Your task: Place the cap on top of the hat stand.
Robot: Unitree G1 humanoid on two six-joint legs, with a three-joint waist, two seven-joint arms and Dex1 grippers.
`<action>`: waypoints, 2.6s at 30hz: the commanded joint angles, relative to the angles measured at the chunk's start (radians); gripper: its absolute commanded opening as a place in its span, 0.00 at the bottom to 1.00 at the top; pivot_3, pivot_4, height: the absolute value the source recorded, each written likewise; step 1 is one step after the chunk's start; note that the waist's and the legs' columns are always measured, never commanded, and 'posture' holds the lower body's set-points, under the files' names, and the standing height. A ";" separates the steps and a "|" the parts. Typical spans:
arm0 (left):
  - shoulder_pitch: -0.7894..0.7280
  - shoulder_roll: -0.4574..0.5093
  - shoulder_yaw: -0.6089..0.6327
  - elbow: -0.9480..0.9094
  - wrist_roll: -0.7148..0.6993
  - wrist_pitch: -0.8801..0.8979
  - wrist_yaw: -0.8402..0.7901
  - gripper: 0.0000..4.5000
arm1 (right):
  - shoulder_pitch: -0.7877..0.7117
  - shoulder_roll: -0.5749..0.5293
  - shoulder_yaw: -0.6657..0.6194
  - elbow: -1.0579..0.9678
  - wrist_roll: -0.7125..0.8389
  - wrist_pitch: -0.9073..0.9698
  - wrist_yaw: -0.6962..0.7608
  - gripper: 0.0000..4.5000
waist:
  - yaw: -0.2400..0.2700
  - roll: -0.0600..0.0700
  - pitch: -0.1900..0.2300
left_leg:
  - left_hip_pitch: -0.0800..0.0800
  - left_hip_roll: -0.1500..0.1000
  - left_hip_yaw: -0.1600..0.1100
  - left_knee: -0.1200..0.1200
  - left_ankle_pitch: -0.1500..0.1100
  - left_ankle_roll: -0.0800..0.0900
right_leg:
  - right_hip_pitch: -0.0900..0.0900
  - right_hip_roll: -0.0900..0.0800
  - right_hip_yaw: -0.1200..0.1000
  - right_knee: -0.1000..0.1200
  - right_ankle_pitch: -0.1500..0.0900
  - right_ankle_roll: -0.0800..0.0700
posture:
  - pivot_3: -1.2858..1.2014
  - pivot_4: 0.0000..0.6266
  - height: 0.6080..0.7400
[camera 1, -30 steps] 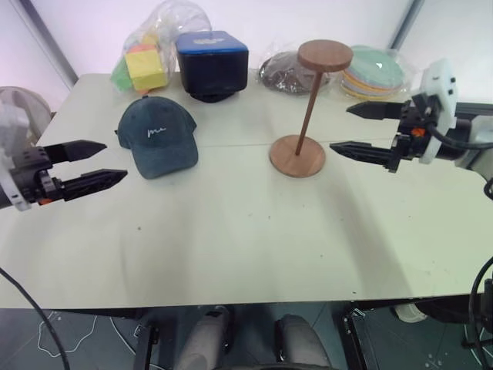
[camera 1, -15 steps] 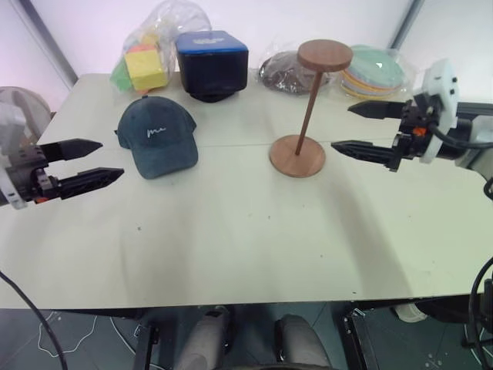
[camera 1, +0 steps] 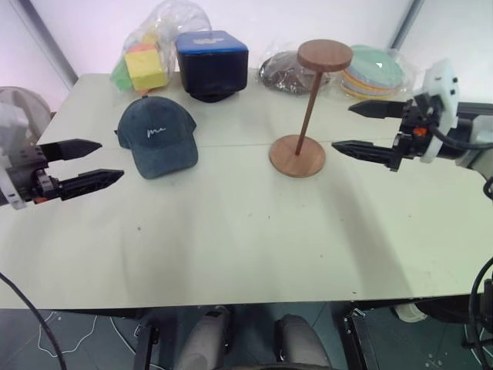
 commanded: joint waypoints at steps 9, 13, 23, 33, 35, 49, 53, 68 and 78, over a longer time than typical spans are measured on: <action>0.015 -0.056 -0.276 -0.014 0.504 -0.454 0.215 0.99 | 0.008 -0.001 -0.022 -0.031 0.006 -0.008 -0.008 1.00 | 0.004 0.000 0.000 | 0.000 0.000 0.001 -0.001 0.000 0.000 | 0.000 -0.001 0.000 -0.001 0.000 0.000 | 0.52 0.24 1.00; 0.006 -0.108 -0.415 0.041 0.729 -0.638 0.339 0.99 | 0.012 -0.003 -0.019 -0.045 0.007 0.001 -0.017 1.00 | 0.004 0.000 0.000 | 0.000 -0.001 0.001 -0.002 0.000 0.000 | 0.000 -0.001 0.000 -0.001 0.000 0.000 | 0.52 0.24 1.00; -0.026 -0.262 -0.644 0.175 1.176 -0.881 0.692 0.99 | 0.020 -0.004 -0.021 -0.083 0.017 0.031 -0.038 1.00 | 0.003 0.000 0.000 | -0.001 -0.001 0.001 -0.002 0.000 0.000 | -0.001 -0.001 0.000 0.000 0.000 0.001 | 0.52 0.24 1.00; -0.093 -0.328 -0.722 0.349 1.343 -0.902 0.805 0.99 | 0.014 -0.009 -0.020 -0.095 0.019 0.051 -0.042 1.00 | 0.008 0.000 0.000 | -0.001 -0.001 0.000 0.000 0.000 0.000 | 0.000 -0.001 -0.001 0.000 0.000 0.001 | 0.52 0.24 1.00; -0.122 -0.337 -0.734 0.396 1.367 -0.898 0.825 0.99 | 0.012 -0.009 -0.020 -0.097 0.020 0.055 -0.043 1.00 | 0.007 0.000 0.000 | -0.001 -0.001 0.000 0.000 0.000 0.000 | 0.000 -0.001 -0.001 0.000 0.000 0.001 | 0.52 0.24 1.00; -0.267 -0.369 -0.781 0.693 1.419 -0.962 0.963 0.99 | 0.010 -0.013 -0.031 -0.106 0.017 0.060 -0.055 1.00 | 0.003 0.000 0.000 | -0.001 -0.001 0.000 0.001 0.000 0.000 | 0.000 0.000 -0.001 0.003 0.000 0.001 | 0.52 0.24 1.00; -0.291 -0.383 -0.791 0.756 1.424 -0.984 1.013 0.99 | 0.006 -0.016 -0.033 -0.108 0.018 0.061 -0.056 1.00 | 0.004 0.000 0.000 | 0.000 -0.001 0.000 0.002 0.000 0.000 | 0.000 0.000 -0.001 0.004 0.000 0.001 | 0.52 0.24 1.00; -0.306 -0.437 -0.812 0.898 1.408 -1.071 1.151 0.99 | 0.002 -0.023 -0.031 -0.104 0.016 0.060 -0.053 1.00 | 0.008 0.002 -0.003 | 0.001 -0.001 -0.001 0.005 0.000 0.000 | 0.001 0.000 -0.002 0.007 0.001 0.001 | 0.52 0.24 1.00; -0.285 -0.442 -0.799 0.879 1.380 -1.122 1.145 0.02 | 0.007 -0.021 -0.032 -0.105 0.017 0.060 -0.055 1.00 | 0.008 0.006 -0.005 | 0.000 -0.002 -0.001 0.004 0.000 0.000 | 0.001 0.000 -0.001 0.006 0.001 0.001 | 0.52 0.24 1.00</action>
